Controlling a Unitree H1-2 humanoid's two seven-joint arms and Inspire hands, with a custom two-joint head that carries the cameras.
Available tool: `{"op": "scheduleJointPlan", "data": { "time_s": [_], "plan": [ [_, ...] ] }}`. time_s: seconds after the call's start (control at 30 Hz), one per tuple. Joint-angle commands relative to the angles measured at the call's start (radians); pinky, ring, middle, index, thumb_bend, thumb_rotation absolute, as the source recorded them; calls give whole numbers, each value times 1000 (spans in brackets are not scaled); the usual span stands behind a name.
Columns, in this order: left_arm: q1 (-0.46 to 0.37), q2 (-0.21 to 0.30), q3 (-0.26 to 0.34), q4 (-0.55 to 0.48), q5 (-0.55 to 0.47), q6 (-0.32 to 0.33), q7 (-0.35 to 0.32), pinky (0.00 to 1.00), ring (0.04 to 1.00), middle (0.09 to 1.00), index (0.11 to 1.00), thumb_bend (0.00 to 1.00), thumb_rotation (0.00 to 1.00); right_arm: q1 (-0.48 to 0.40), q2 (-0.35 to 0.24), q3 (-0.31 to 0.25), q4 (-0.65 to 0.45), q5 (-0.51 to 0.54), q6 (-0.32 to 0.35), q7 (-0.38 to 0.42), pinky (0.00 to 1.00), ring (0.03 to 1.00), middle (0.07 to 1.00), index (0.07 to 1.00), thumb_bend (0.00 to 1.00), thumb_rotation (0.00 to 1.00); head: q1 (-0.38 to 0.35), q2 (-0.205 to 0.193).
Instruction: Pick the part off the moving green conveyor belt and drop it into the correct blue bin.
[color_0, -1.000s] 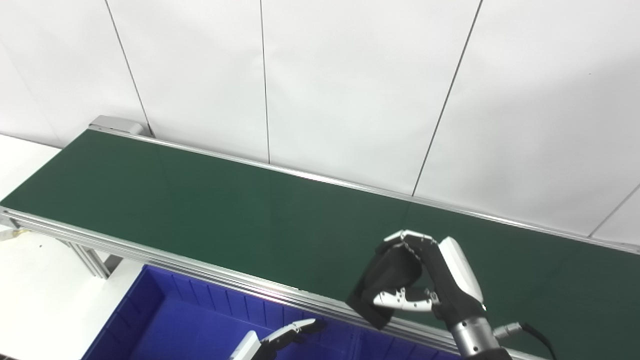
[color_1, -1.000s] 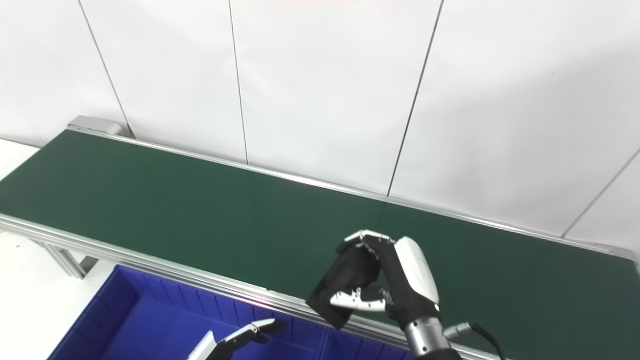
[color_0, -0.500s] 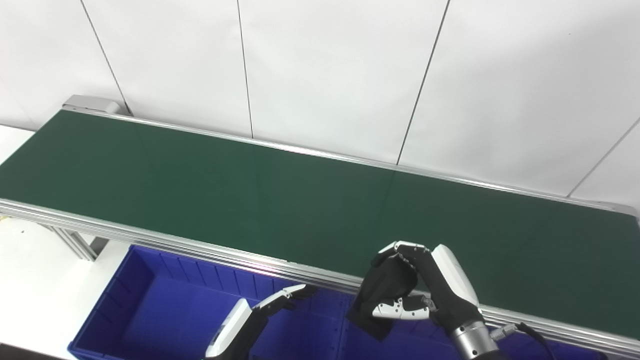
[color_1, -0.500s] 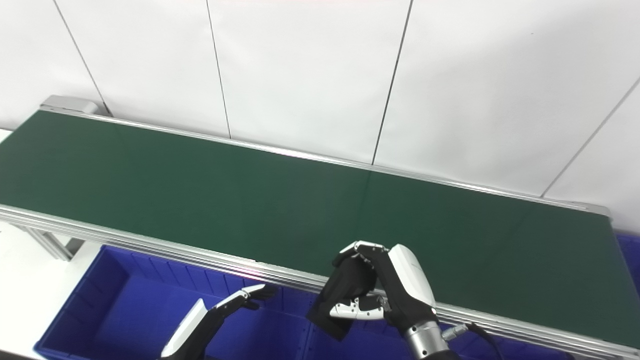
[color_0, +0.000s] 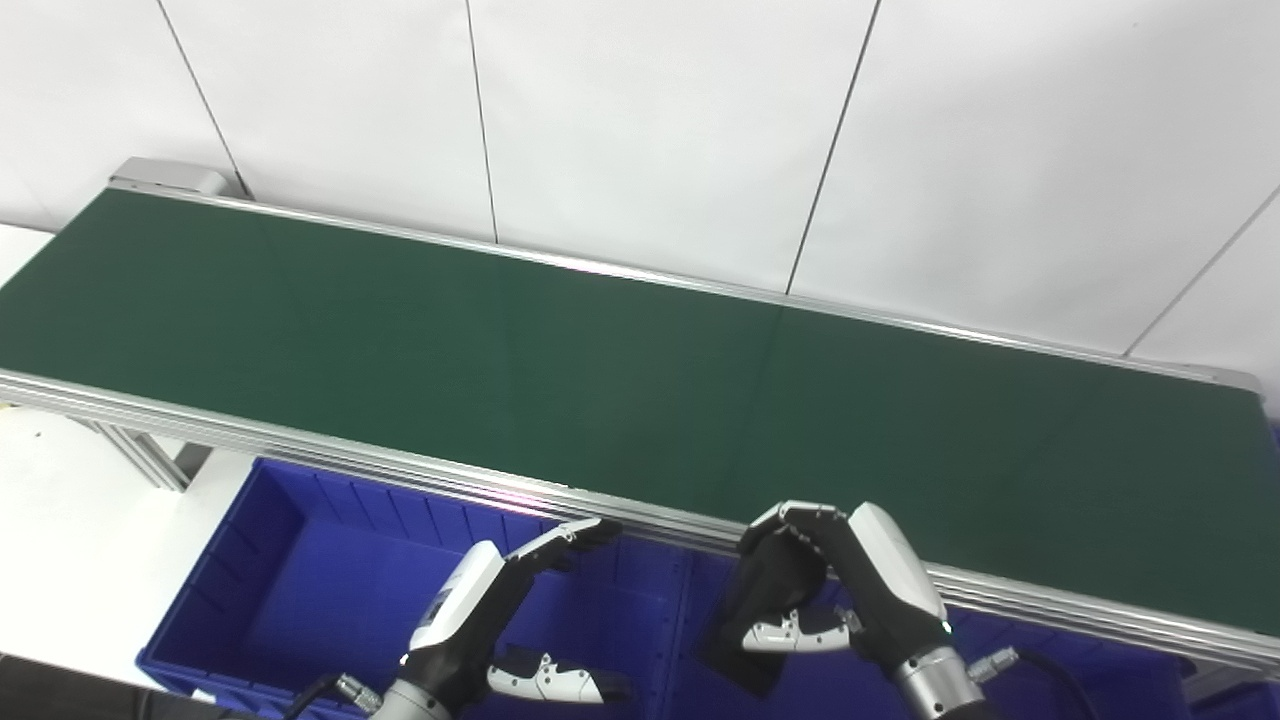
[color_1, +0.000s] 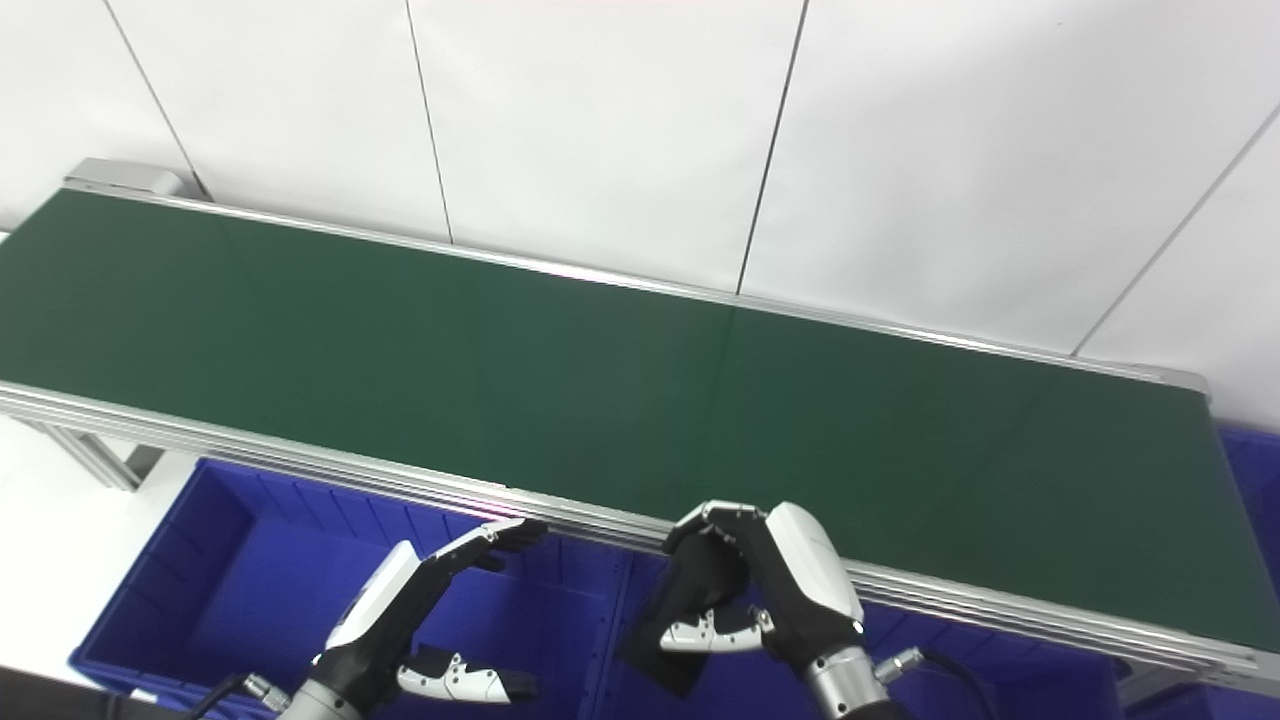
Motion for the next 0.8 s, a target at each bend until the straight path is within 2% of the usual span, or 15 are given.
{"op": "scheduleJointPlan", "data": {
  "time_s": [0.0,0.1,0.23,0.3,0.53,0.7,0.73,0.77],
  "plan": [
    [-14,8,7,-19,14,-15,4,703,787,831,816,803,593,-23,-9,6,-7,-18,-1,13,307,366,456,541,510,0,-1,4],
    [-15,11,9,-27,25,7,-7,697,783,831,817,811,611,-28,-15,14,18,-40,32,37,304,363,462,548,509,0,-2,8],
    [-19,12,9,-39,53,48,-26,681,782,836,822,828,645,-33,-26,24,77,-66,23,41,251,345,454,558,504,0,-3,12],
    [-21,12,9,-40,49,52,-28,685,785,834,821,827,640,-35,-29,28,88,-81,30,47,276,352,462,562,504,0,-3,12],
    [-19,4,30,-24,-15,22,-17,704,790,824,811,829,619,-50,-56,53,103,-142,61,108,260,353,456,561,504,0,-15,21],
    [-15,6,44,-20,-46,2,-17,721,797,824,809,807,604,-67,-87,87,91,-189,96,193,325,374,464,552,509,0,-28,32],
    [-15,6,46,-18,-52,-2,-18,732,799,824,809,803,595,-68,-90,91,83,-198,105,209,416,429,612,517,507,0,-28,32],
    [-15,8,48,-17,-56,-6,-19,736,800,823,809,801,592,-65,-93,97,64,-216,123,230,447,448,663,506,506,0,-30,34]
  ]
}}
